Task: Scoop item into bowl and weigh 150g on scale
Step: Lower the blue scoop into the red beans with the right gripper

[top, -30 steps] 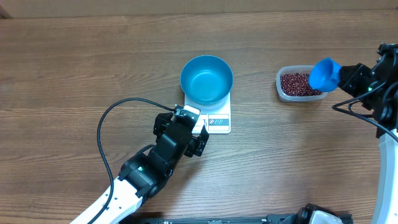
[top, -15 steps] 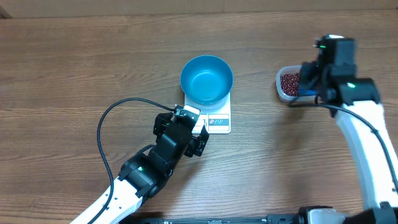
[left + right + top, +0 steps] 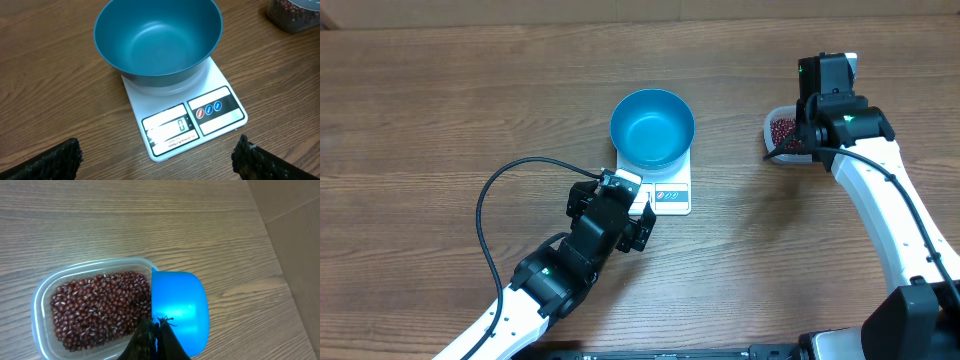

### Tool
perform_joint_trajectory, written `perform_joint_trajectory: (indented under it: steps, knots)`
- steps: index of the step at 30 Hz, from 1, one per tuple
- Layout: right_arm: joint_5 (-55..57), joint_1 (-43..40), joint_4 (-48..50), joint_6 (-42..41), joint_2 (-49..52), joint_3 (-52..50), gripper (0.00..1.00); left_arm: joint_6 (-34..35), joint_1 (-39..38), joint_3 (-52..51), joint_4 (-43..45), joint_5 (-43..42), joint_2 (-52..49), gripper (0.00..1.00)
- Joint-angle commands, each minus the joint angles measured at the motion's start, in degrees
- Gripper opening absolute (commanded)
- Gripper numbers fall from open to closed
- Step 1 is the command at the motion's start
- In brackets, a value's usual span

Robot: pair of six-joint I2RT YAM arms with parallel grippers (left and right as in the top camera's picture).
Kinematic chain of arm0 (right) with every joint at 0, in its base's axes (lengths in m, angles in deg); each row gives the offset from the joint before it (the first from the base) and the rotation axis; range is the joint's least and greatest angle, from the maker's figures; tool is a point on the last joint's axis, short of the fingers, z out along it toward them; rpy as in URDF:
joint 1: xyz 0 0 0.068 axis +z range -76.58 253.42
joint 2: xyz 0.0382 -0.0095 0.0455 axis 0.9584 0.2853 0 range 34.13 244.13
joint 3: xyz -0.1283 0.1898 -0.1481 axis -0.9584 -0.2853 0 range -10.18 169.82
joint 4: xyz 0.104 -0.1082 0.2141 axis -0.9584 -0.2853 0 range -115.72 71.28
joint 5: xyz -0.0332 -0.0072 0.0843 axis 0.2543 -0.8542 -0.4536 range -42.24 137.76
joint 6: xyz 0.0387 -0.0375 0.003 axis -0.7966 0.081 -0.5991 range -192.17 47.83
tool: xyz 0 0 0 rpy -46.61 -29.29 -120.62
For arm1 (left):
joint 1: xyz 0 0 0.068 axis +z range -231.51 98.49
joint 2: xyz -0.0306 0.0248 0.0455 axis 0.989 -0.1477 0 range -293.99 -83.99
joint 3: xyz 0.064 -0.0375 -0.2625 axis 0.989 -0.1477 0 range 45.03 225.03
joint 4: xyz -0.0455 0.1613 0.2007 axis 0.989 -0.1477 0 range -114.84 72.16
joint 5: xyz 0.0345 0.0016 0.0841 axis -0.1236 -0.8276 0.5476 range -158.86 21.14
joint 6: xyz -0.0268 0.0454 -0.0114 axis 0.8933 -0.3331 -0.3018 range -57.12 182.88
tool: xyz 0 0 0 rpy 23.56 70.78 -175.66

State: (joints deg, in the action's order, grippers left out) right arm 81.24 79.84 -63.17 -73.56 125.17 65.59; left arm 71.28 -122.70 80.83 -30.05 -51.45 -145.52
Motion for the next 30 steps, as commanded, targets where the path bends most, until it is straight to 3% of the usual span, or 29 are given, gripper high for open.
perform_joint_trajectory:
  steps: [1,30]
  knots:
    - [1.07,0.33,0.63,0.44,1.05,1.99,0.04,-1.11,0.35,-0.46,0.04,1.01,-0.33,1.00]
    - [-4.20,0.33,3.17,1.84,4.28,1.55,0.04,-1.09,0.35,-0.46,0.02,1.01,-0.33,0.99]
